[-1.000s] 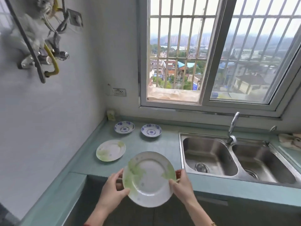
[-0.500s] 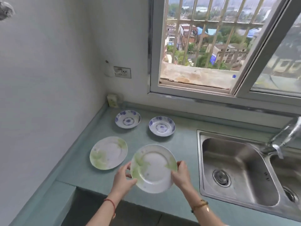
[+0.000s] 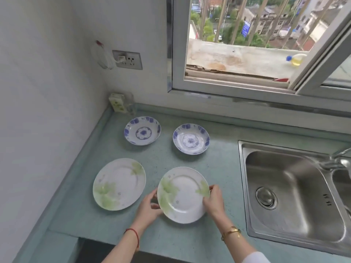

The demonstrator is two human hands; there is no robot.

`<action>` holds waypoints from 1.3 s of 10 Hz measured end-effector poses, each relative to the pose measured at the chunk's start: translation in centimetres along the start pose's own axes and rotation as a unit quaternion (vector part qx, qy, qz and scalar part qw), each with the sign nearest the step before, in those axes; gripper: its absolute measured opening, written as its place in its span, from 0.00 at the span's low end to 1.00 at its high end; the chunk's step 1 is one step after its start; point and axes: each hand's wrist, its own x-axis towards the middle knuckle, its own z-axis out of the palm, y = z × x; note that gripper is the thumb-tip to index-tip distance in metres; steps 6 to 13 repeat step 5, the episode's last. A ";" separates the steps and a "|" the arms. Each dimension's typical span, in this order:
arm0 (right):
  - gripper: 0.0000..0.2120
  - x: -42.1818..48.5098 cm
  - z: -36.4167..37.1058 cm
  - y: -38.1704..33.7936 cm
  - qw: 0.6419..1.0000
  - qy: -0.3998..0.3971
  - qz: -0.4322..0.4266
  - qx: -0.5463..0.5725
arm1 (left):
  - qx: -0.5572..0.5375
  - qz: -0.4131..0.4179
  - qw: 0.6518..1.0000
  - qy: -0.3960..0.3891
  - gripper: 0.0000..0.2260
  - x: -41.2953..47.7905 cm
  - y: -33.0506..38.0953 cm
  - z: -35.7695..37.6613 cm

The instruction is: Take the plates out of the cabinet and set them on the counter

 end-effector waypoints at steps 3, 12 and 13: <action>0.12 0.9 0.5 -0.1 1.000 -0.001 0.009 -0.004 | -0.022 -0.011 1.000 -0.019 0.40 1.3 -0.5 0.1; 0.21 0.3 -0.1 -0.2 0.999 0.031 0.025 0.004 | -0.028 -0.031 0.999 0.007 0.37 0.6 0.4 -0.3; 0.21 0.3 -0.1 -0.2 0.999 0.031 0.025 0.004 | -0.028 -0.031 0.999 0.007 0.37 0.6 0.4 -0.3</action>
